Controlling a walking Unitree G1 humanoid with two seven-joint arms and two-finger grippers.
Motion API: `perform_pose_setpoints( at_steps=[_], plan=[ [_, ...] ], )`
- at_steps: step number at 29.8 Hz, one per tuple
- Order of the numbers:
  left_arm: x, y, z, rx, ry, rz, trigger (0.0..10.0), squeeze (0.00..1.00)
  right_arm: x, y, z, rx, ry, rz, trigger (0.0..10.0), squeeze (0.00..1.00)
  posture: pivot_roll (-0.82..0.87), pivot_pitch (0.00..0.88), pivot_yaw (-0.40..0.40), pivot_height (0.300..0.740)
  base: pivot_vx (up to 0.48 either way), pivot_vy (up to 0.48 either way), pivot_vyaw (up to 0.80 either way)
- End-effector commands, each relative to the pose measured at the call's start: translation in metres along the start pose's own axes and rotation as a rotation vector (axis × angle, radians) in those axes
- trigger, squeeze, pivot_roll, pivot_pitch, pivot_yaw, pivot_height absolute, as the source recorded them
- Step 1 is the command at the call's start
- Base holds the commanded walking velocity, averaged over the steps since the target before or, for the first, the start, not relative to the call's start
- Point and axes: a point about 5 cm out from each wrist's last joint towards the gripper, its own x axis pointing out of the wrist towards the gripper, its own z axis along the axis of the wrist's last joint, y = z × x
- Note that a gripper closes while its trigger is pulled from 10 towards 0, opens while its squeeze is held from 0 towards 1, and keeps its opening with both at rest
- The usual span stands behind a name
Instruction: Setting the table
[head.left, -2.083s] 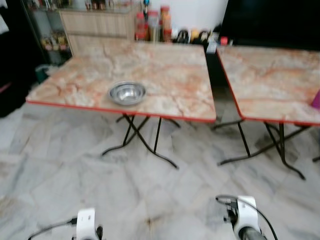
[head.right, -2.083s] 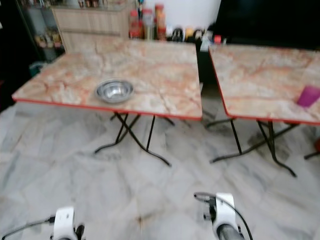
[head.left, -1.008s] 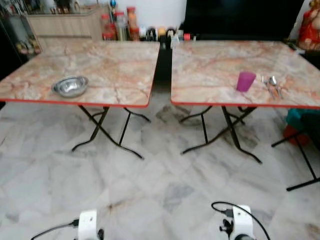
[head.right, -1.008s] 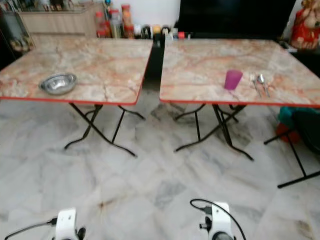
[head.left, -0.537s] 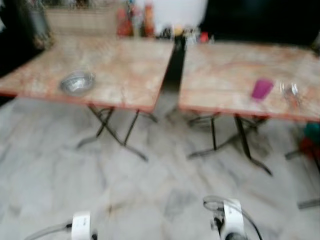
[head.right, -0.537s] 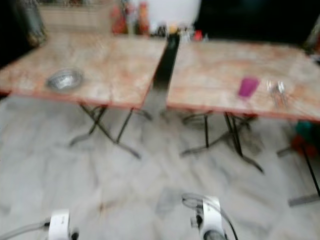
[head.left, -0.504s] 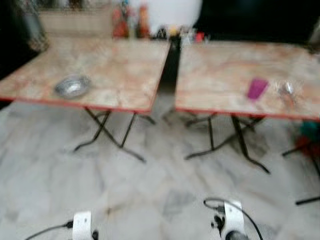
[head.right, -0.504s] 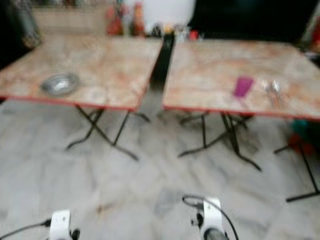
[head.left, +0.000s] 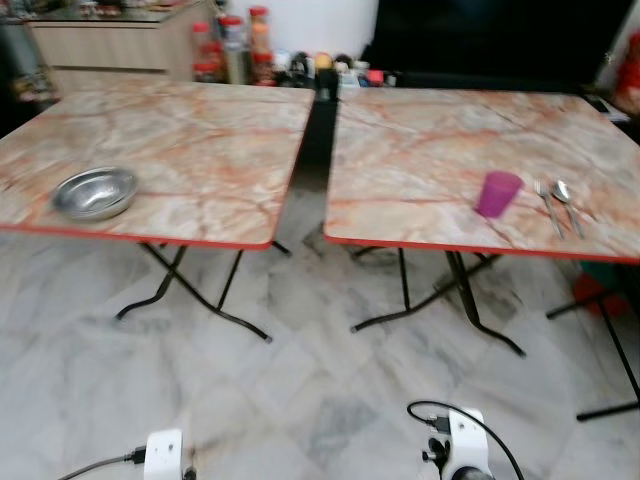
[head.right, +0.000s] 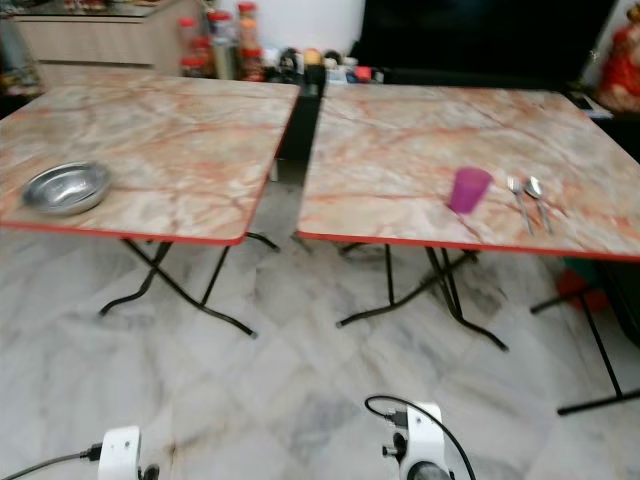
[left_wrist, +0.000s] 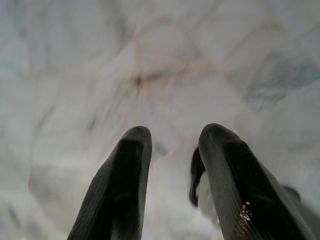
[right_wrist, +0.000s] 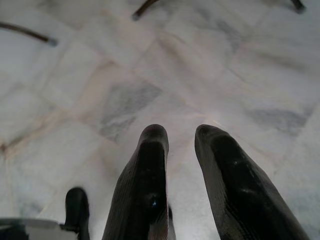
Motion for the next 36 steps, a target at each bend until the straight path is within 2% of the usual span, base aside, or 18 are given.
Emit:
perform_pose_setpoints(
  at_steps=[1,19,26,32,36],
  plan=[
    [0.0002,-0.0080,-0.0008,0.006,0.007,-0.022,10.0,0.00,-0.0020,-0.0100,-0.0042,0.004,0.013,-0.029,10.0,0.00,0.06,0.000,-0.013,0.728,0.398,0.000,0.00],
    [0.0009,-0.0102,0.0023,0.019,0.000,-0.025,10.0,0.00,-0.0018,-0.0101,-0.0043,0.012,0.021,-0.029,10.0,0.00,0.05,0.000,-0.009,0.728,0.398,0.000,0.00],
    [0.0009,-0.0134,0.0031,0.021,-0.010,-0.015,10.0,0.00,-0.0014,-0.0096,-0.0029,-0.013,0.024,-0.010,10.0,0.00,0.05,0.000,-0.019,0.728,0.378,0.000,0.00],
    [0.0008,-0.0125,0.0027,0.011,-0.010,-0.002,10.0,0.00,-0.0011,-0.0097,-0.0017,-0.025,0.024,0.000,10.0,0.00,0.05,0.000,-0.020,0.728,0.000,0.000,0.00],
    [0.0006,-0.0114,0.0004,0.033,0.007,-0.006,10.0,0.00,-0.0010,-0.0092,-0.0015,-0.025,0.024,0.003,10.0,0.00,0.05,0.000,-0.021,0.728,0.000,0.000,0.00]
  ],
)
